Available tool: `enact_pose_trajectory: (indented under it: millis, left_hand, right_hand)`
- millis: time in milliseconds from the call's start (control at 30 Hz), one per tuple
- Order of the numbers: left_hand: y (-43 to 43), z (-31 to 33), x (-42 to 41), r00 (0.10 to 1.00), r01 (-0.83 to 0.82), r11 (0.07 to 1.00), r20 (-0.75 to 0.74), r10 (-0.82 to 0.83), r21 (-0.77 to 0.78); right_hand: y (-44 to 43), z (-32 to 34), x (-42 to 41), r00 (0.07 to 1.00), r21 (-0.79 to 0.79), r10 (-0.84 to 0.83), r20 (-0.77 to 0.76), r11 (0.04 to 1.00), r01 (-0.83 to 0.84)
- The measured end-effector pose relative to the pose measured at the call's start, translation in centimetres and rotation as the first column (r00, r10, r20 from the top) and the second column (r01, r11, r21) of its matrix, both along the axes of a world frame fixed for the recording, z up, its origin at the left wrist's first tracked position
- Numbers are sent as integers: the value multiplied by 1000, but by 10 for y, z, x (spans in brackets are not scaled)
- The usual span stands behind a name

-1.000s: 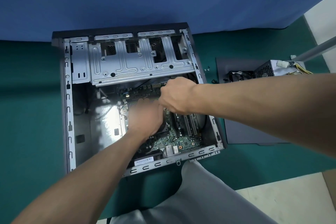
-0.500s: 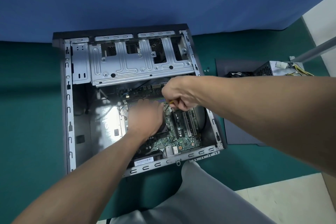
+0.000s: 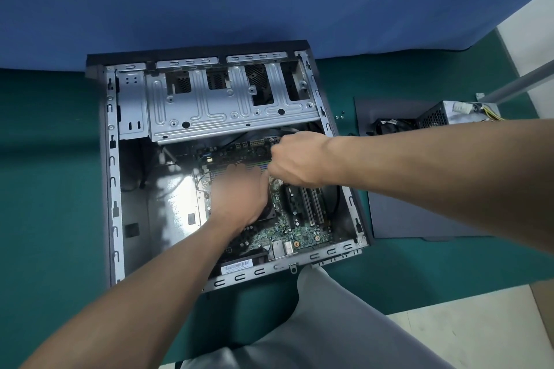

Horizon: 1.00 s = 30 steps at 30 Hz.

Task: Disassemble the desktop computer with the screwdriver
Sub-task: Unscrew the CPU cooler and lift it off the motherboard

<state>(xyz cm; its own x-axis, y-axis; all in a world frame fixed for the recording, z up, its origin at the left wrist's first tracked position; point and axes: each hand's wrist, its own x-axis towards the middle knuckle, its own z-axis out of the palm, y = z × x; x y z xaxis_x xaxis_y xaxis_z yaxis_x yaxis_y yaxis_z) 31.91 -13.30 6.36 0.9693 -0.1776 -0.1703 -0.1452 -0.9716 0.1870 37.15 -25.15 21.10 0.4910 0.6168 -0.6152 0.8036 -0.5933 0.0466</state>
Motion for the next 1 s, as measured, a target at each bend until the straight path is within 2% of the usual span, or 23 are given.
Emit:
enact_pose_trajectory:
  millis: [67, 100, 133, 167, 200, 233, 267, 300, 333, 367, 433, 500, 567, 600, 667, 733, 800, 833, 867, 900, 933, 967, 1000]
  left_hand:
    - [0, -1, 0, 1000, 3, 1000, 10, -3, 5]
    - [1, -2, 0, 1000, 8, 1000, 6, -8, 8]
    - [1, -2, 0, 1000, 11, 1000, 1, -11, 10]
    - [0, -2, 0, 1000, 12, 1000, 1, -12, 14]
    - [0, -2, 0, 1000, 11, 1000, 8, -11, 20]
    - [0, -2, 0, 1000, 12, 1000, 12, -12, 24]
    - [0, -1, 1, 1000, 15, 1000, 11, -16, 24]
    - [1, -1, 1, 1000, 17, 1000, 8, -17, 20]
    - [1, -1, 1, 1000, 17, 1000, 5, -17, 15]
    - [1, 0, 0, 1000, 16, 1000, 3, -16, 12]
    - [1, 2, 0, 1000, 18, 1000, -3, -18, 5]
    - [0, 3, 0, 1000, 18, 1000, -10, -18, 1]
    - [0, 4, 0, 1000, 10, 1000, -22, -10, 4]
    - [0, 3, 1, 1000, 6, 1000, -27, -6, 12]
    - [0, 1, 1, 999, 10, 1000, -32, -9, 26]
    - [0, 0, 1, 1000, 15, 999, -23, -15, 30]
    - [0, 0, 0, 1000, 13, 1000, -2, -13, 27]
    - [0, 0, 0, 1000, 17, 999, 4, -17, 30]
    - [0, 0, 0, 1000, 24, 999, 6, -25, 36]
    - [1, 0, 0, 1000, 29, 999, 2, -29, 36]
    - [1, 0, 0, 1000, 27, 999, 0, -27, 30]
    - [1, 0, 0, 1000, 21, 1000, -2, -21, 21]
    - [2, 0, 0, 1000, 16, 1000, -3, -16, 16]
  right_hand:
    - [1, -3, 1, 937, 86, -331, -114, 936, 342]
    - [3, -6, 2, 831, 114, -523, -190, 829, 548]
    - [5, -9, 4, 638, 110, -715, -288, 637, 763]
    - [6, -11, 6, 361, 34, -843, -398, 380, 924]
    - [8, -13, 8, 96, -106, -888, -449, 159, 981]
    - [9, -14, 9, -48, -233, -905, -423, 57, 971]
    - [10, -15, 9, -65, -297, -917, -393, 59, 953]
    - [11, -17, 10, 10, -299, -923, -384, 135, 945]
    - [11, -17, 10, 157, -231, -907, -390, 262, 937]
    - [12, -17, 9, 348, -133, -861, -371, 420, 898]
    - [15, -9, 3, 709, -59, -679, -190, 729, 682]
    - [15, -4, -2, 914, -64, -406, -20, 913, 404]
    - [16, -3, -4, 995, -67, -71, 70, 995, 75]
    - [15, -3, -4, 993, -59, 72, 98, 996, -67]
    - [11, -4, -2, 970, -47, 218, 108, 976, -214]
    - [7, -1, 3, 971, -76, 224, 87, 973, -218]
    - [2, -4, 8, 999, -11, -32, -23, 999, 31]
    - [1, -5, 8, 963, 37, -250, -103, 966, 255]
    - [2, -7, 7, 865, 89, -466, -184, 869, 487]
    - [3, -12, 8, 683, 108, -678, -272, 683, 722]
    - [4, -15, 9, 397, 69, -841, -369, 401, 914]
    - [6, -16, 9, 83, -51, -904, -420, 115, 992]
    - [7, -15, 7, -129, -193, -896, -424, -50, 980]
